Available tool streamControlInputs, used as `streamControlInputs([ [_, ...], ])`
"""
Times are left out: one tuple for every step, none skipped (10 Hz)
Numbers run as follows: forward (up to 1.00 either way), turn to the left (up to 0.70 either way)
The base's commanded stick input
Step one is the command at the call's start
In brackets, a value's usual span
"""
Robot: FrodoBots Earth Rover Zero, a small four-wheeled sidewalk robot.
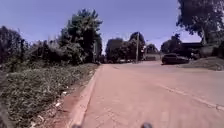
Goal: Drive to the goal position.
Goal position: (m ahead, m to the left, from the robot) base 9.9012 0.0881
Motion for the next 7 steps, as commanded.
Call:
streamControlInputs([
  [0.7,0.0],
  [0.7,0.0],
  [0.7,0.0],
  [0.7,0.0],
  [0.7,0.0],
  [0.7,0.0],
  [0.7,0.0],
])
